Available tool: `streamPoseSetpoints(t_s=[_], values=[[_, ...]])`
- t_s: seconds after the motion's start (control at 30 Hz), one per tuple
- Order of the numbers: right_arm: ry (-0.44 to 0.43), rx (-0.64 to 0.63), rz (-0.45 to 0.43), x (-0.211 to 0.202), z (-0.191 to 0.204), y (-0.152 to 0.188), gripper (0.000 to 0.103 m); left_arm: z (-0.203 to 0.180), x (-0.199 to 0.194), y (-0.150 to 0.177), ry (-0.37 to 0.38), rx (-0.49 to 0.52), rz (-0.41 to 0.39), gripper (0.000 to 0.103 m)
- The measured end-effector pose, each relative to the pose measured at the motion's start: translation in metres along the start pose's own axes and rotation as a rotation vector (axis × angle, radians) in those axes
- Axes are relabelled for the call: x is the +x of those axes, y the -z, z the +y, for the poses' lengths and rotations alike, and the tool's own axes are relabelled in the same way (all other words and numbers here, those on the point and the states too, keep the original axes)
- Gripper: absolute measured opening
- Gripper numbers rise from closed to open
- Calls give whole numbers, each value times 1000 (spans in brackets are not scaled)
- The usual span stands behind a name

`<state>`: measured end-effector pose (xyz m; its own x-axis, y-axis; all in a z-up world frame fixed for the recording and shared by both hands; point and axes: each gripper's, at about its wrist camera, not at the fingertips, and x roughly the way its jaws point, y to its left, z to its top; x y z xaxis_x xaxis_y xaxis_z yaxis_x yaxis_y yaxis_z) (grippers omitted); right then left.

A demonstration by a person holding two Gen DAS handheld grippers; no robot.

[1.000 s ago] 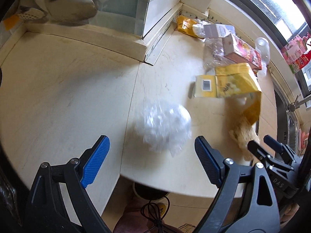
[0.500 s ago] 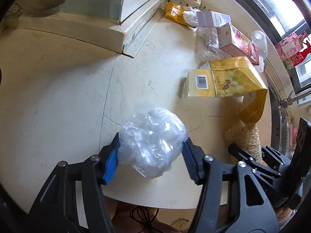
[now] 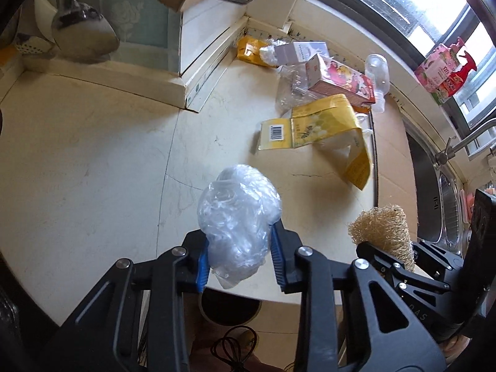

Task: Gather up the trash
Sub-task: 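Carry the bag and loofah over the trash bin and open both tools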

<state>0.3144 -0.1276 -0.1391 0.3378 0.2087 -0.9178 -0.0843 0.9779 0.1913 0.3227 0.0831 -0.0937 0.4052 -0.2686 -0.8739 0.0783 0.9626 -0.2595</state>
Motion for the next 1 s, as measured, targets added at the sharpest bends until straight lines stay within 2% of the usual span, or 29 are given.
streamPoseSetpoints(t_s=[0.2,0.47,0.63,0.8,1.0], values=[[-51,-14,-47,-56,-3,35,36,-27,-58,38,3,33,-47,29],[-80,-61,-61,-95,18,80,36,-57,-121,120,10,54,-71,29],[-94,-82,-56,-131,29,124,37,-73,-137,170,10,56,-76,29],[-93,-96,-49,-148,23,163,37,-87,-148,220,-7,62,-94,30],[-116,-64,-44,-169,22,223,37,-95,-152,263,-30,58,-117,30]])
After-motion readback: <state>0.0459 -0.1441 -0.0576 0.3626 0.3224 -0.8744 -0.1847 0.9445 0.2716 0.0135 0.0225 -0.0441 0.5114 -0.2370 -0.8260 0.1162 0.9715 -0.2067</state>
